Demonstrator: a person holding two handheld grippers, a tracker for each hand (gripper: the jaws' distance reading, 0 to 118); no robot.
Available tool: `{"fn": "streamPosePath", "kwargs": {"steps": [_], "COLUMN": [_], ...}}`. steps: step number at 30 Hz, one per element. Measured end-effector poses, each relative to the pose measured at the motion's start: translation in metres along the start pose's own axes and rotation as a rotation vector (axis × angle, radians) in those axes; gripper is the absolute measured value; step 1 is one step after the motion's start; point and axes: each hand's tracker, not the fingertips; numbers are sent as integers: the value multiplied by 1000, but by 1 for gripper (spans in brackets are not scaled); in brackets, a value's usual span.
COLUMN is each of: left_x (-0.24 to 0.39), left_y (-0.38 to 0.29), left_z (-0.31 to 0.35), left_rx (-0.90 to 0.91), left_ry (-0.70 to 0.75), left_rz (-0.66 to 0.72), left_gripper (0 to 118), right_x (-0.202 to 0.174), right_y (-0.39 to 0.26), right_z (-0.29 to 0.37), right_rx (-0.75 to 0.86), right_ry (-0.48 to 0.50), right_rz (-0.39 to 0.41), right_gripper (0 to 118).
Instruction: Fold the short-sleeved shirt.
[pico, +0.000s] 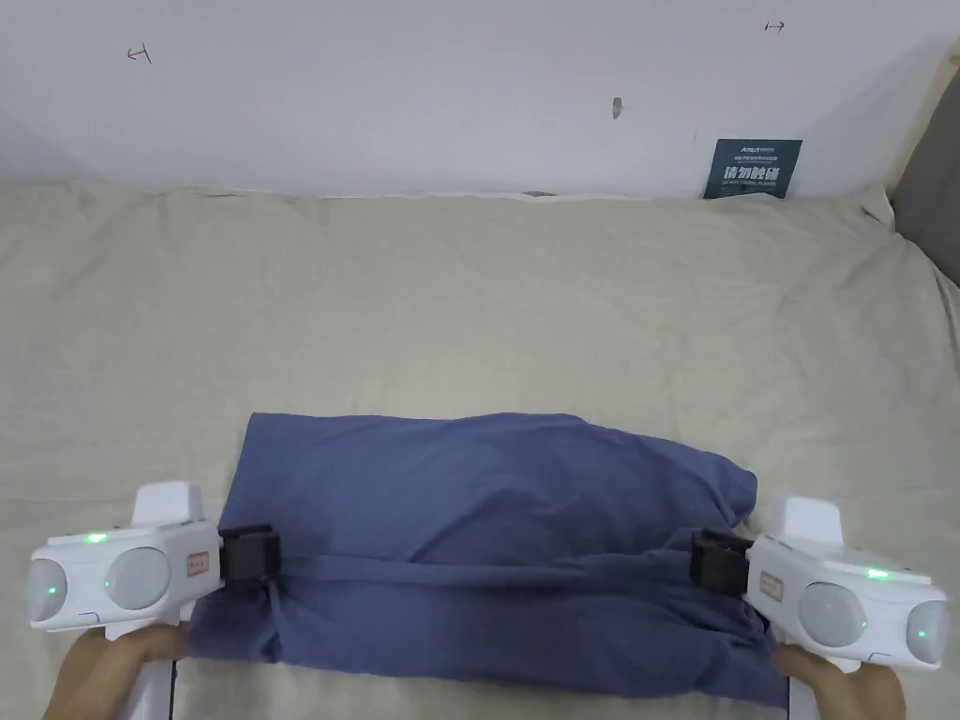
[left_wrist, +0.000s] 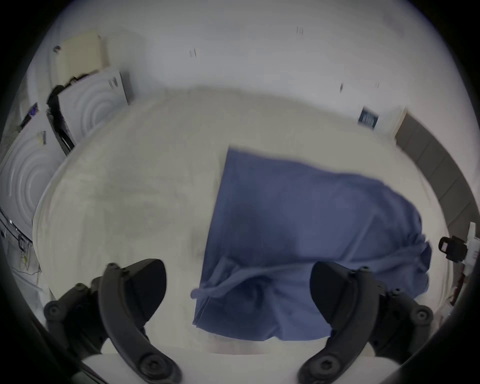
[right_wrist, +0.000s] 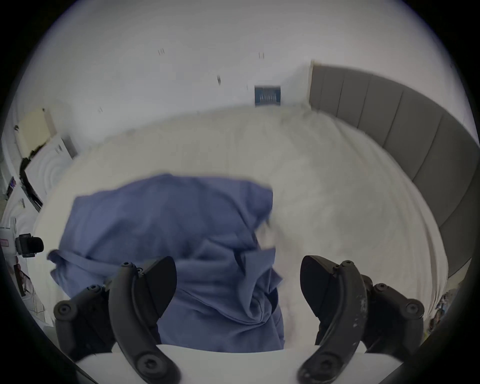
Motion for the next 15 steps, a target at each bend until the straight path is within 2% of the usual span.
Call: {"fn": "streamPosePath", "kwargs": {"steps": [5,9,11,14,15], "left_x": [24,45,54,68,72], "left_y": [13,9,3,-8,-12], "left_z": [89,143,161,176,180], "left_rx": [317,545,609,690,705], "left_ry": [-47,-70,-65,-36,-29], "left_rz": [53,57,29,-35,-62], "left_gripper": [111,111,108,104,97], "right_x": [-12,-24,-30,-37,-39], "right_y": [23,25,22,12,9], "right_z": [96,156,178,202,208], "right_rx": [265,454,524,597,615], "right_ry": [56,7,0,-19,-31], "right_rz": [5,46,69,101,114], "right_gripper": [100,99,86,77,65]}}
